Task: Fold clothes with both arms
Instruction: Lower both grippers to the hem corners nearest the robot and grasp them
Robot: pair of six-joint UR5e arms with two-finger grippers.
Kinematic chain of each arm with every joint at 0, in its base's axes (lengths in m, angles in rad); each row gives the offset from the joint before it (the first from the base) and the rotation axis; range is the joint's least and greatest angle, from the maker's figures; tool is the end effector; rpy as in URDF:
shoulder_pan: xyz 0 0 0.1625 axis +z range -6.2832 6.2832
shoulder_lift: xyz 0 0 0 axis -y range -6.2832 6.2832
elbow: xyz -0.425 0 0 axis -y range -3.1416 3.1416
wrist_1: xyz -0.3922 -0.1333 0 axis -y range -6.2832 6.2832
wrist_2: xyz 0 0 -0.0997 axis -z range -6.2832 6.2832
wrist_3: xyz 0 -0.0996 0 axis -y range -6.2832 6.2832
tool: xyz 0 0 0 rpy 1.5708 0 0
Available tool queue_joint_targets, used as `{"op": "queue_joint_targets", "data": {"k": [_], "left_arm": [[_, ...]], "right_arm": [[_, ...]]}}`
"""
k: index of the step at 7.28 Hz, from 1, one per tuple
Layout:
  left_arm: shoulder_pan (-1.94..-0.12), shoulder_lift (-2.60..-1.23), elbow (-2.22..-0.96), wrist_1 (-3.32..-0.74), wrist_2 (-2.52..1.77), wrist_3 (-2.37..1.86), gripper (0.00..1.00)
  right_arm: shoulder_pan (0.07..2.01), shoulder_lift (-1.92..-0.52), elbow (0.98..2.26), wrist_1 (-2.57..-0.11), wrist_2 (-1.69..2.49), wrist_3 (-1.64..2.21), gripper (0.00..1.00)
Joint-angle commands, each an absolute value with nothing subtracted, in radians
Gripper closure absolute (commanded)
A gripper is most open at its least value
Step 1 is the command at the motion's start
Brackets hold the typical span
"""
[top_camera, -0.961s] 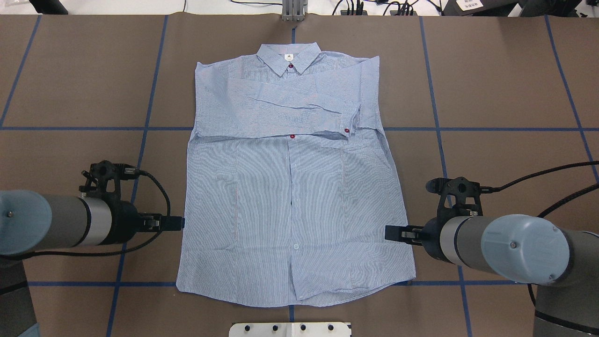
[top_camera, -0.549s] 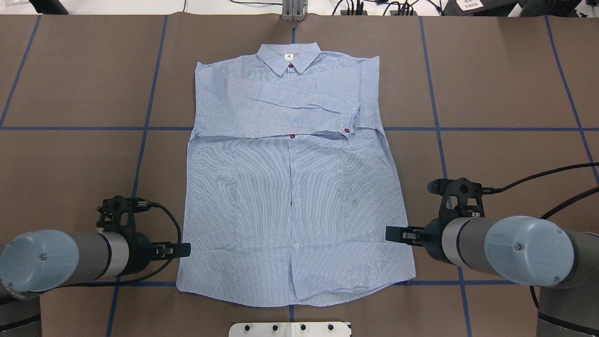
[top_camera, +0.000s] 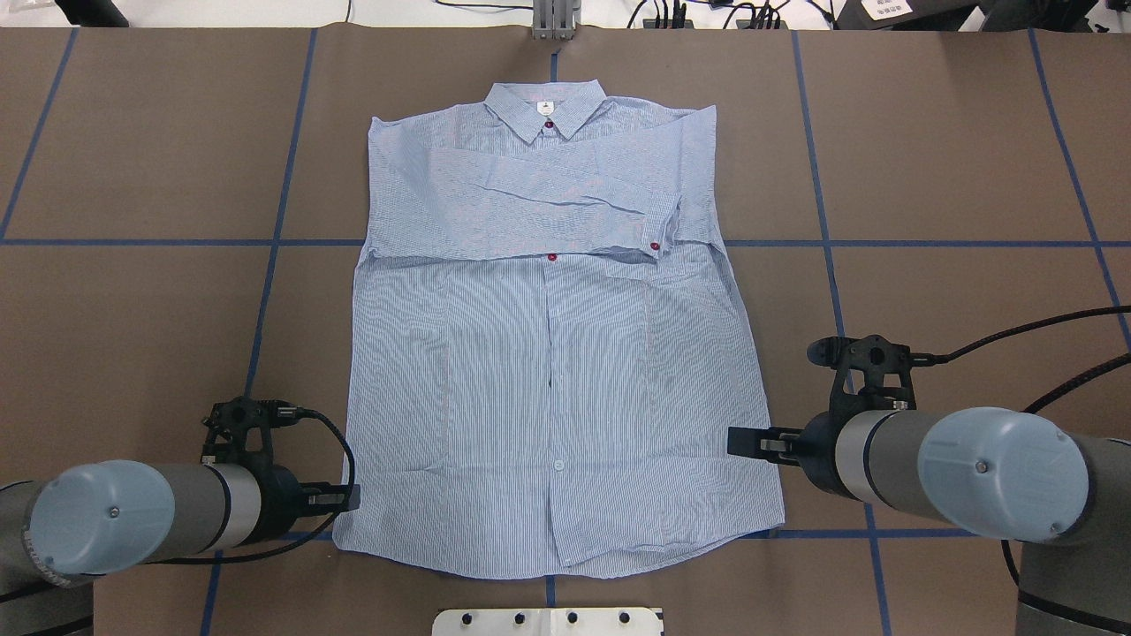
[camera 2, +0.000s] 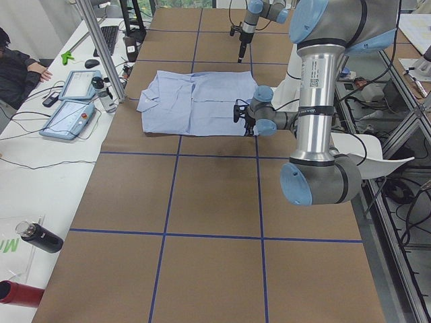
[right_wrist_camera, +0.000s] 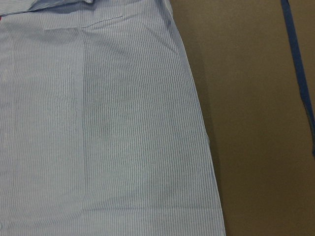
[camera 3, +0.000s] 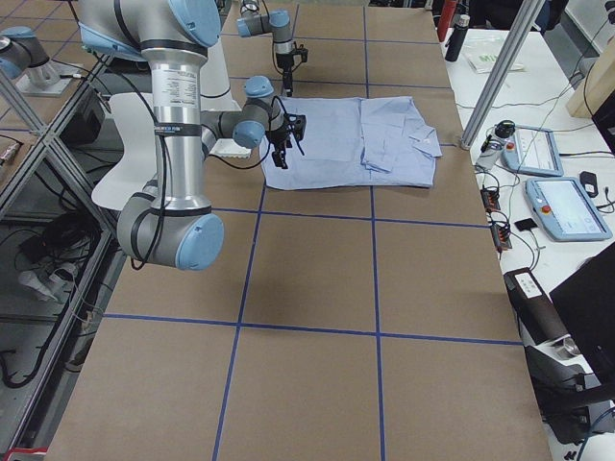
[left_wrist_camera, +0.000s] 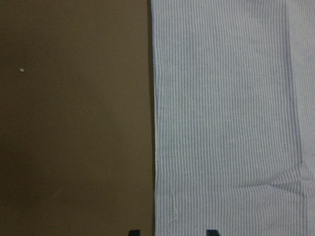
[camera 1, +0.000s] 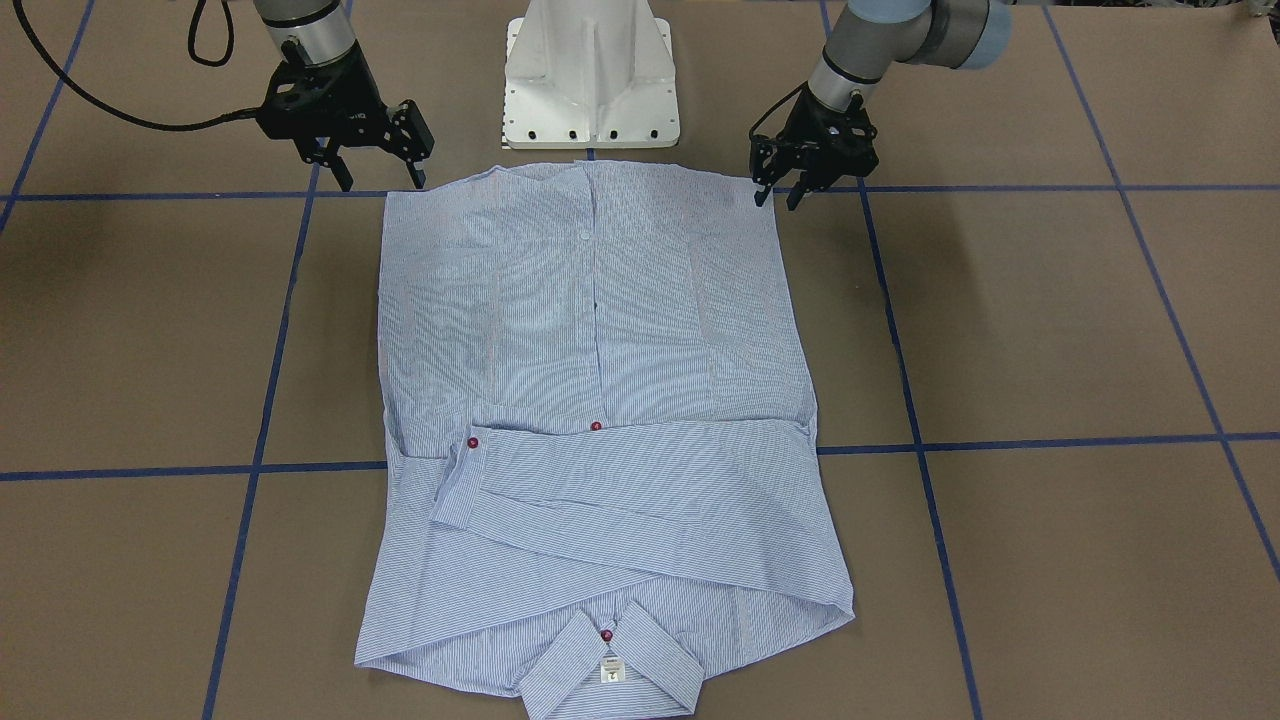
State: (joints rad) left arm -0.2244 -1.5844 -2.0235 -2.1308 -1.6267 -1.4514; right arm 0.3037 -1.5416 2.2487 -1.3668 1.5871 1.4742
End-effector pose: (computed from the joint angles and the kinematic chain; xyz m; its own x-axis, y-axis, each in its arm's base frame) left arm 0.4520 -0.2342 0.3774 0.5223 0.0028 -0.8528 0.1142 0.9908 0.0732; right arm -0.3904 -0.2603 0.3148 0.6098 0.0900 0.7875 -0.2290 0.9712 0.0663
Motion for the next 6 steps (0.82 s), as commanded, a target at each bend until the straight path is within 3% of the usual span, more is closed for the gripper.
{"op": "queue_joint_targets", "data": {"k": [1, 6], "left_arm": [[-0.193, -1.586, -2.023, -2.128, -1.629, -1.465, 0.47], [-0.173, -1.586, -2.007, -2.121, -1.626, -1.468, 0.51]], "right_arm": [[0.304, -1.542, 2.25, -1.367, 1.589, 1.474, 0.01], [0.304, -1.542, 2.256, -1.367, 1.595, 1.474, 0.01]]}}
